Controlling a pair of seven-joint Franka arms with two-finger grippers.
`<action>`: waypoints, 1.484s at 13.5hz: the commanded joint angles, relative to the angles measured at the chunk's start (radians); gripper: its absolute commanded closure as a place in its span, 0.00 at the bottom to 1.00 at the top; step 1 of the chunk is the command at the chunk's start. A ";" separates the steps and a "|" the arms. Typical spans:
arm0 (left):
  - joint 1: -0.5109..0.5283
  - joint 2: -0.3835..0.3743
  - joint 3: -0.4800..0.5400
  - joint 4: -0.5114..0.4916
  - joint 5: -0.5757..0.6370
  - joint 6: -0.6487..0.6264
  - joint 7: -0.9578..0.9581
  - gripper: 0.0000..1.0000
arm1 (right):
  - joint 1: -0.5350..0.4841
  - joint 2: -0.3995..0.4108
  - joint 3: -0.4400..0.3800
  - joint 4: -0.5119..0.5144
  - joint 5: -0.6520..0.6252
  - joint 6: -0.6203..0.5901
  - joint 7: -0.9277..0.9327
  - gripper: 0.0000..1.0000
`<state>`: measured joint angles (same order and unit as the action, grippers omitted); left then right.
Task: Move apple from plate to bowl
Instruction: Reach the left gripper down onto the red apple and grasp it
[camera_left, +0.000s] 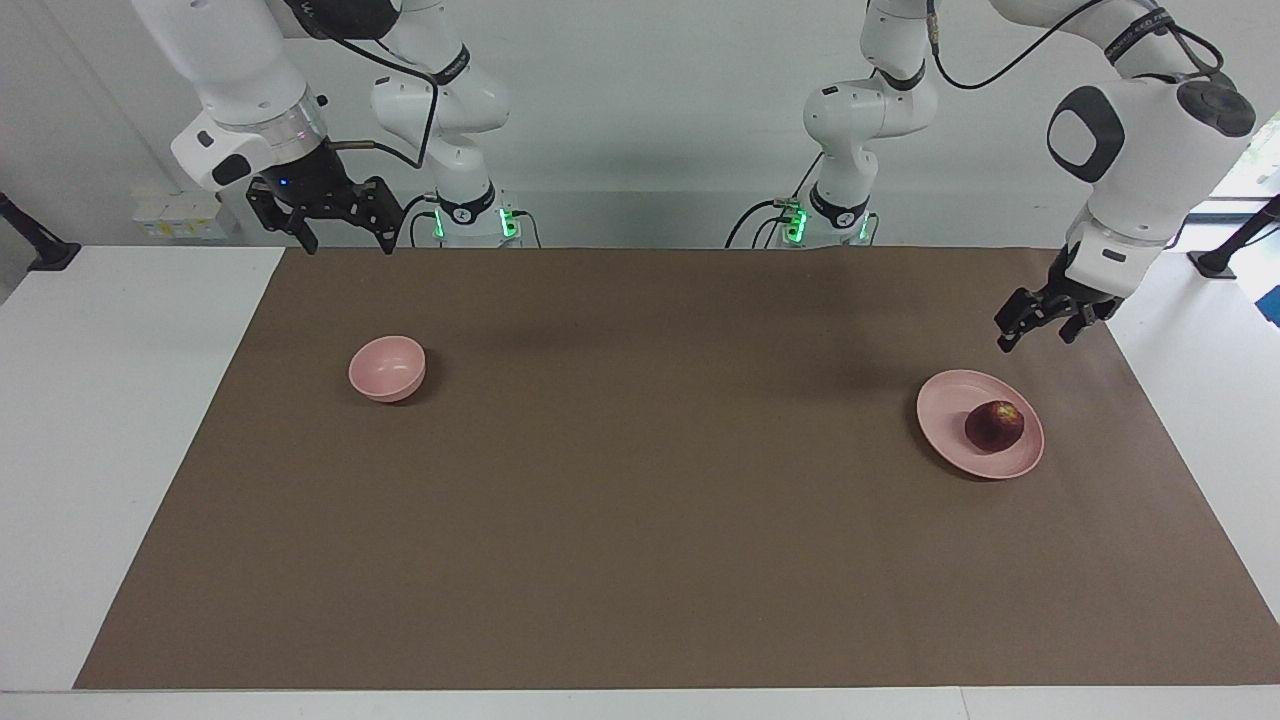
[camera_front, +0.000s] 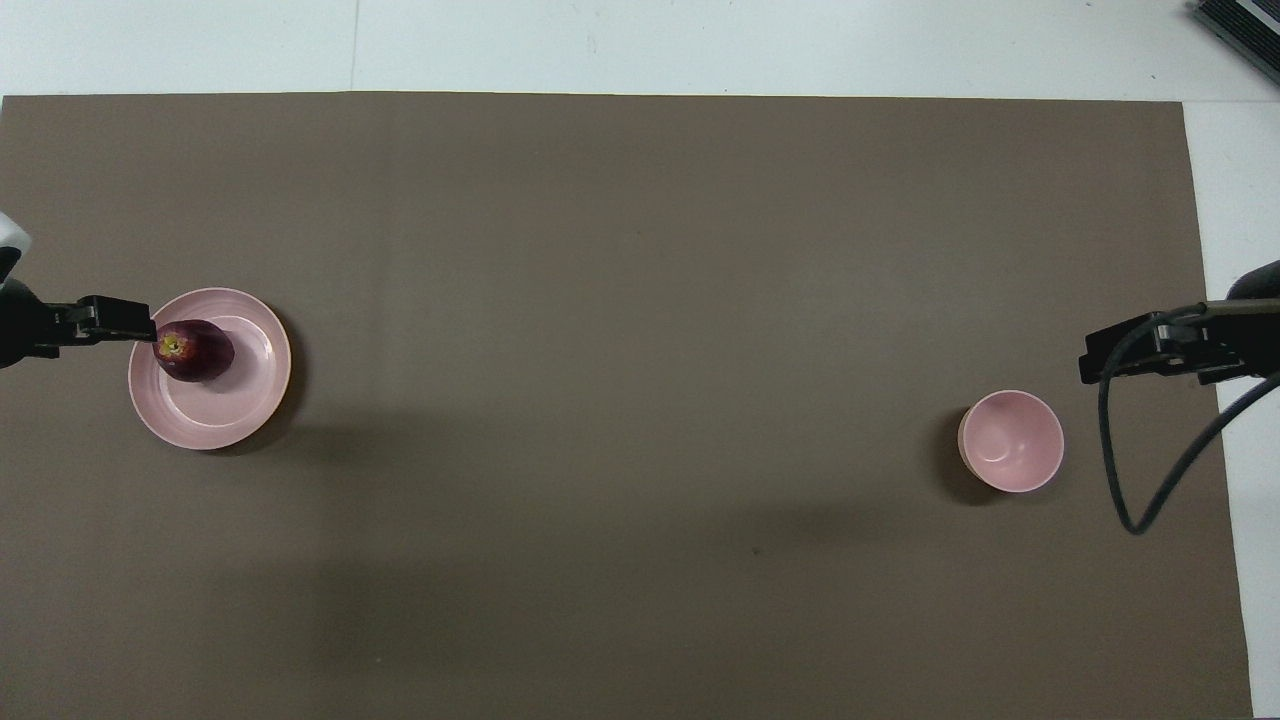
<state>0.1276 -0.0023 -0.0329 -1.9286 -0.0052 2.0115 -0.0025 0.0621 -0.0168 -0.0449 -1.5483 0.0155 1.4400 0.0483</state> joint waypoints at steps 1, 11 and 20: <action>0.043 0.051 -0.007 -0.021 -0.006 0.059 0.061 0.00 | -0.004 -0.028 0.005 -0.033 -0.003 0.005 0.016 0.00; 0.044 0.177 -0.007 -0.176 -0.006 0.360 0.052 0.00 | -0.002 -0.035 0.005 -0.047 -0.003 0.005 0.013 0.00; 0.037 0.217 -0.007 -0.204 -0.006 0.441 0.045 0.00 | -0.004 -0.035 0.005 -0.049 -0.002 0.005 0.015 0.00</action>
<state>0.1628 0.2173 -0.0358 -2.1072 -0.0052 2.4028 0.0403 0.0621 -0.0276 -0.0449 -1.5692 0.0155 1.4400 0.0483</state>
